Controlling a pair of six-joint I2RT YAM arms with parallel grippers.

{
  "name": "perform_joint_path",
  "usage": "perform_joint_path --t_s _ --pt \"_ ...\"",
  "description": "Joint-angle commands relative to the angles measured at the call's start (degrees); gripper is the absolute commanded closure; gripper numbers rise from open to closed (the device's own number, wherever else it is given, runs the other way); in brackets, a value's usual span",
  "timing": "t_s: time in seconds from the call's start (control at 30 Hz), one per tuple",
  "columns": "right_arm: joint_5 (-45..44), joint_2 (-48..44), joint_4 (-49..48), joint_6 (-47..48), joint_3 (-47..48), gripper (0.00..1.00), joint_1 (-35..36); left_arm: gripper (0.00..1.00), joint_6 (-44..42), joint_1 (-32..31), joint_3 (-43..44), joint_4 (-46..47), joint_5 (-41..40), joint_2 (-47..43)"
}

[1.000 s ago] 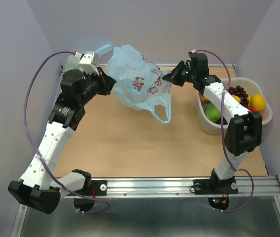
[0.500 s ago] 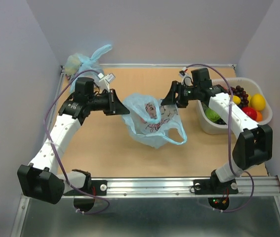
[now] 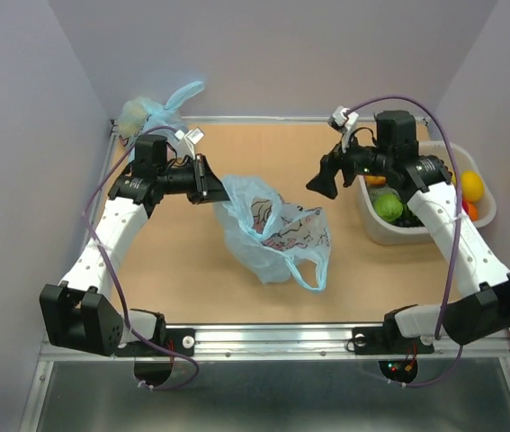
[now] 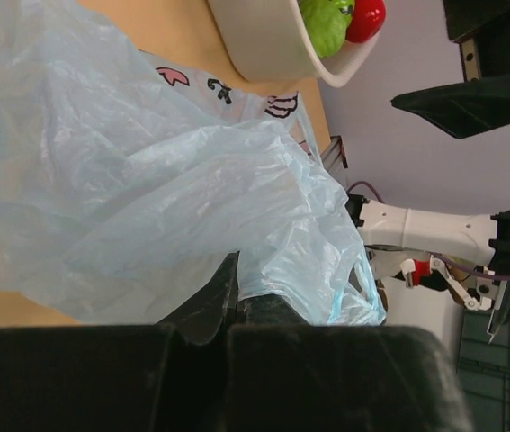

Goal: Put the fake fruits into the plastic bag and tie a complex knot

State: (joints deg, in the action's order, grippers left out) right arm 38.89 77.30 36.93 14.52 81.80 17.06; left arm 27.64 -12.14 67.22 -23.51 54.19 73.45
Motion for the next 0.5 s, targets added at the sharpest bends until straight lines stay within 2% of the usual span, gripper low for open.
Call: perform_joint_path --t_s 0.0,0.1,0.2,0.27,0.4,0.47 --pt "2.01 -2.06 -2.03 19.11 4.69 0.0 5.95 1.0 0.75 0.01 0.37 3.99 5.47 -0.06" --pt "-3.11 -3.9 -4.92 26.25 3.54 0.0 14.12 1.0 1.27 0.1 -1.3 5.31 7.41 -0.15" --pt "-2.51 -6.0 -4.59 32.38 3.11 0.0 19.4 1.0 4.08 0.1 -3.06 7.42 10.13 -0.85" --pt "-4.17 -8.12 -4.67 42.62 -1.7 0.0 22.65 1.0 4.09 0.1 -3.06 8.3 11.71 -0.76" --pt "-1.56 -11.72 -9.75 54.09 -9.81 0.0 23.19 1.0 3.83 0.1 -3.24 10.06 14.35 1.16" --pt "0.03 -11.91 -10.74 55.43 -11.14 0.0 23.28 1.0 2.95 0.19 -2.71 9.45 14.71 2.13"
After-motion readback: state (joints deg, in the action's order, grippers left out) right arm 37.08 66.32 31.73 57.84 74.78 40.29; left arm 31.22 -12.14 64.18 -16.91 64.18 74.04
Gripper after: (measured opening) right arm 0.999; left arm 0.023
